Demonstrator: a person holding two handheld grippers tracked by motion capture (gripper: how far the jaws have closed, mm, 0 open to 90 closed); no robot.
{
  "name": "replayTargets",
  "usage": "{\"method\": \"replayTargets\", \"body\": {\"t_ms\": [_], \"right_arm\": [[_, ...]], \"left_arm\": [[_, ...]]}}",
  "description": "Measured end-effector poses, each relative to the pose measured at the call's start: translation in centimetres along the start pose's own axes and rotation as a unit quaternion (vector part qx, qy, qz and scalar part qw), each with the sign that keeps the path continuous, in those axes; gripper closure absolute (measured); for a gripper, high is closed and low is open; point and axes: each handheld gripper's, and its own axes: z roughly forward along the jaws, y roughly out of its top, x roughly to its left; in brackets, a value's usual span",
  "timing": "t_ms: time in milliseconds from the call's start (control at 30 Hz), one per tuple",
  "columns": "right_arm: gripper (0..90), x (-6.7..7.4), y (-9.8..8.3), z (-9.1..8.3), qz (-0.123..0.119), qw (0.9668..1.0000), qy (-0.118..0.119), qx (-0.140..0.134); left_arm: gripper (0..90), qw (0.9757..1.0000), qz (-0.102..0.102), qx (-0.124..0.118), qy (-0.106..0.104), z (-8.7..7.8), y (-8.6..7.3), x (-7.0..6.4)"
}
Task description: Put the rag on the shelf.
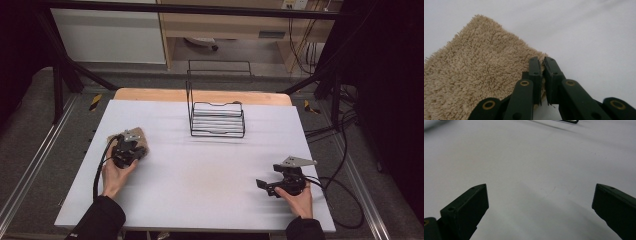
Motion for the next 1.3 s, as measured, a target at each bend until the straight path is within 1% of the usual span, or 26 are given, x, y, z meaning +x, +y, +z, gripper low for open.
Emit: {"method": "replayTargets", "body": {"t_ms": [133, 233, 267, 333, 433, 600, 667, 833, 967, 1167, 1300], "right_arm": [[1.2, 0.0, 0.0, 0.0, 0.0, 1.0, 0.001, -0.001], [1.2, 0.0, 0.0, 0.0, 0.0, 1.0, 0.001, -0.001], [1.2, 0.0, 0.0, 0.0, 0.0, 1.0, 0.001, -0.001], [1.2, 0.0, 0.0, 0.0, 0.0, 1.0, 0.001, -0.001], [1.2, 0.0, 0.0, 0.0, 0.001, 1.0, 0.001, -0.001], [1.3, 0.0, 0.0, 0.0, 0.0, 1.0, 0.001, 0.0], [1.3, 0.0, 0.0, 0.0, 0.0, 1.0, 0.001, 0.0], [1.3, 0.1, 0.0, 0.1, 0.0, 1.0, 0.001, 0.0], [1.3, 0.1, 0.0, 0.1, -0.002, 1.0, 0.001, 0.0], [1.3, 0.1, -0.1, 0.2, 0.0, 1.0, 0.002, 0.001], [1.4, 0.1, -0.1, 0.2, -0.001, 1.0, 0.001, 0.002]], "left_arm": [[84.5, 0.9998, -0.001, -0.019, -0.006, -0.7, -0.1, 0.0], [84.6, 0.9995, -0.006, -0.029, -0.014, -1.2, -0.4, 0.0], [84.8, 0.9991, -0.007, -0.038, -0.02, -1.7, -0.4, 0.0], [84.8, 0.9989, -0.007, -0.042, -0.022, -1.8, -0.5, -0.1], [84.9, 0.9983, -0.001, -0.047, -0.033, -2.2, -0.6, -0.4], [84.9, 0.997, 0.004, -0.054, -0.055, -2.6, -0.6, -1.6], [84.9, 0.9966, 0.009, -0.053, -0.062, -2.7, -0.6, -2.1], [84.9, 0.9953, 0.015, -0.054, -0.079, -3.0, -0.5, -3.6], [85.0, 0.9939, 0.013, -0.057, -0.093, -3.2, -0.5, -4.5], [85.0, 0.9921, 0.017, -0.061, -0.108, -3.3, -0.3, -6.1], [85.0, 0.9914, 0.021, -0.06, -0.114, -3.3, -0.2, -7.1]]}}
